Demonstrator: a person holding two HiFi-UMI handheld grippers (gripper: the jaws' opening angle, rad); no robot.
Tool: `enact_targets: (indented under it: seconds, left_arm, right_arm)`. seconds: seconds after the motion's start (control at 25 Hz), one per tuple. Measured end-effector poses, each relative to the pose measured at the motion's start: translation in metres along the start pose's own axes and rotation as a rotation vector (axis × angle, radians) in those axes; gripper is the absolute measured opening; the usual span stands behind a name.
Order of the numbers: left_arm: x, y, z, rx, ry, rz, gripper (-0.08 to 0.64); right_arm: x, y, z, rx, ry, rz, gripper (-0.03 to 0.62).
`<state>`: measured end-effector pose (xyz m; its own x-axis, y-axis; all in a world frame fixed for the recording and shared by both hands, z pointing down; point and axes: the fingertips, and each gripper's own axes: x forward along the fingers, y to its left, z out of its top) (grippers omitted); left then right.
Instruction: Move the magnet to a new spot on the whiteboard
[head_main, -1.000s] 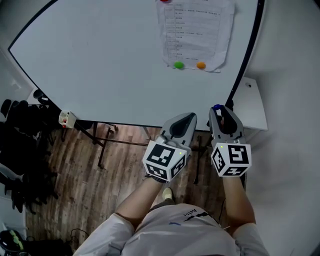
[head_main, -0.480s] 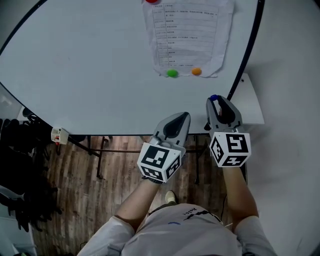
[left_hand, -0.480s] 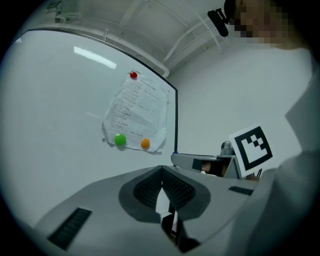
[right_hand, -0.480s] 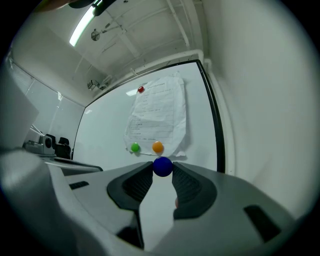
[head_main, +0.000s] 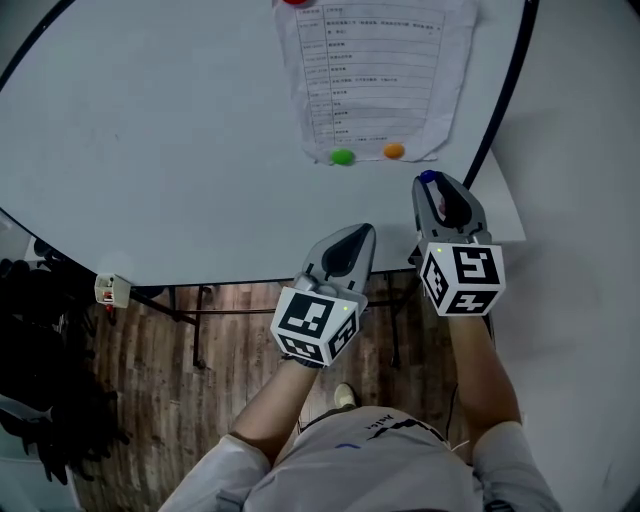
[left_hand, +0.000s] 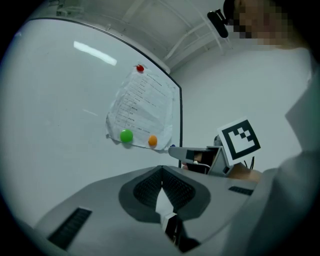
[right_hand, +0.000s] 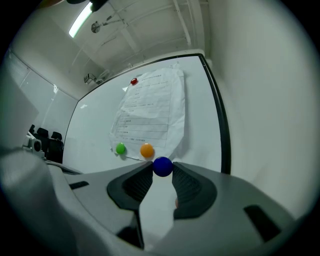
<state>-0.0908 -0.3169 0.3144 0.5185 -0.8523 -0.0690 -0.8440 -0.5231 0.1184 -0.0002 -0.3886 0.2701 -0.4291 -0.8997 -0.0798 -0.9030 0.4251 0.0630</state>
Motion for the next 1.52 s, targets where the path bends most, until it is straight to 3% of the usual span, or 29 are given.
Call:
enact_targets:
  seconds: [0.48, 0.96, 1.52]
  left_arm:
    - [0.004, 0.015, -0.004, -0.009, 0.002, -0.016, 0.011]
    - [0.008, 0.013, -0.009, -0.019, 0.011, -0.044, 0.011]
    - [0.007, 0.015, -0.011, -0.021, 0.015, -0.037, 0.011]
  right_arm:
    - [0.019, -0.003, 0.005, -0.030, 0.010, -0.041, 0.130]
    - [0.016, -0.032, -0.006, -0.016, 0.045, -0.118, 0.130]
    - [0.026, -0.032, -0.006, -0.039, 0.055, -0.119, 0.130]
